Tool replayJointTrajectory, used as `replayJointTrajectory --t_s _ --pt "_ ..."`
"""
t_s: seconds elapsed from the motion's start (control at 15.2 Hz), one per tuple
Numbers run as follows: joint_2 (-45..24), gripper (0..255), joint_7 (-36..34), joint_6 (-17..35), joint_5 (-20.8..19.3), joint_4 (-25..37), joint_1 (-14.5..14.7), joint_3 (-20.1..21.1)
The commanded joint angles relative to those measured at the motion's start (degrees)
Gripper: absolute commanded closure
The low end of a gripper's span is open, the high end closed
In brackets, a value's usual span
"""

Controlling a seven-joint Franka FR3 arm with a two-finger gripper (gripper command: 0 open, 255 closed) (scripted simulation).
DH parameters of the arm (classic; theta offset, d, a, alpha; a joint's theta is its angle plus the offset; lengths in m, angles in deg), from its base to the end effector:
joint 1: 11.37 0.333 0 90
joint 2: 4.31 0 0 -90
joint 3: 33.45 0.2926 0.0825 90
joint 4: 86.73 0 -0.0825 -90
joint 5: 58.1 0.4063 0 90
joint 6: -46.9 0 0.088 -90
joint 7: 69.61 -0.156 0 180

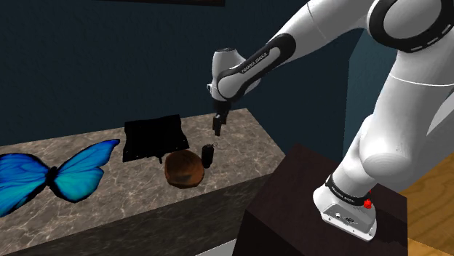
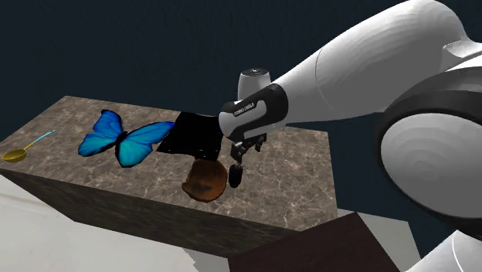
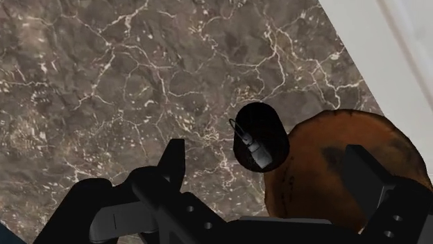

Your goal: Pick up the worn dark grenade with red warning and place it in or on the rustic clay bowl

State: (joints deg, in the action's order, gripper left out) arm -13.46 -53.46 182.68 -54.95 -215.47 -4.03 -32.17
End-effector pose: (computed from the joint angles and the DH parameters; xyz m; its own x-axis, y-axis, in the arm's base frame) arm 0.5373 0.0843 0.2036 0.9236 0.3825 -0.0249 0.3810 -0.9233 -0.0493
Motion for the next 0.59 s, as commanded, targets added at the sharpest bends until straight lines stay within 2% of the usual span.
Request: replayJointTrajectory --t_s 0.0,0.33,0.53 --pt "-4.4 0 0.7 1.6 0.1 2.3 0.3 0.4" --pt "-15.3 0 2.1 4.5 -0.2 9.1 1.2 1.5" --pt "-17.9 0 2.3 6.0 -0.2 10.0 1.3 1.6"
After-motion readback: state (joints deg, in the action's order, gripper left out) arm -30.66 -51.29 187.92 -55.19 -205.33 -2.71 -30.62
